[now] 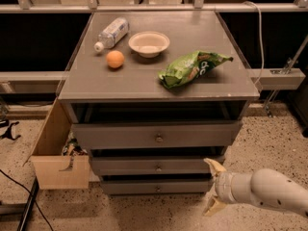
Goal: Open middle drawer
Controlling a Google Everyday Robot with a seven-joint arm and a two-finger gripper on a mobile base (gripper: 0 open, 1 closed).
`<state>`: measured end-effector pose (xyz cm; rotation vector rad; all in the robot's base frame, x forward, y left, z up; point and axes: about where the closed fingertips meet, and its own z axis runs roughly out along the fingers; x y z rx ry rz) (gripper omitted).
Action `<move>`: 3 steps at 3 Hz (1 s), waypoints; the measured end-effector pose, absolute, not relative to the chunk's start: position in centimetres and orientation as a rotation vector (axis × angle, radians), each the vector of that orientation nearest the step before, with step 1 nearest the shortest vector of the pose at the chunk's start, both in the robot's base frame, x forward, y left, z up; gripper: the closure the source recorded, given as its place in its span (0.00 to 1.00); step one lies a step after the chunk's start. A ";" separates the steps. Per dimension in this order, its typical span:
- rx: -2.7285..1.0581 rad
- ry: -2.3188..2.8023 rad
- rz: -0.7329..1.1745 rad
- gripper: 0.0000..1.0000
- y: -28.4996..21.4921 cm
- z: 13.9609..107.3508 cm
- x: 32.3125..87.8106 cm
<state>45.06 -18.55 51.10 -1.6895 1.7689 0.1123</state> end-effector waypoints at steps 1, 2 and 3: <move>-1.693 1.764 0.112 0.00 -17.7 47.4 50.0; -1.699 1.755 0.100 0.00 -17.7 46.7 50.1; -1.700 1.736 0.097 0.00 -17.3 45.8 50.8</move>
Offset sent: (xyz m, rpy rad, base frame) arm 0.0746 0.0100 -0.0546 -0.0041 -0.0069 0.0015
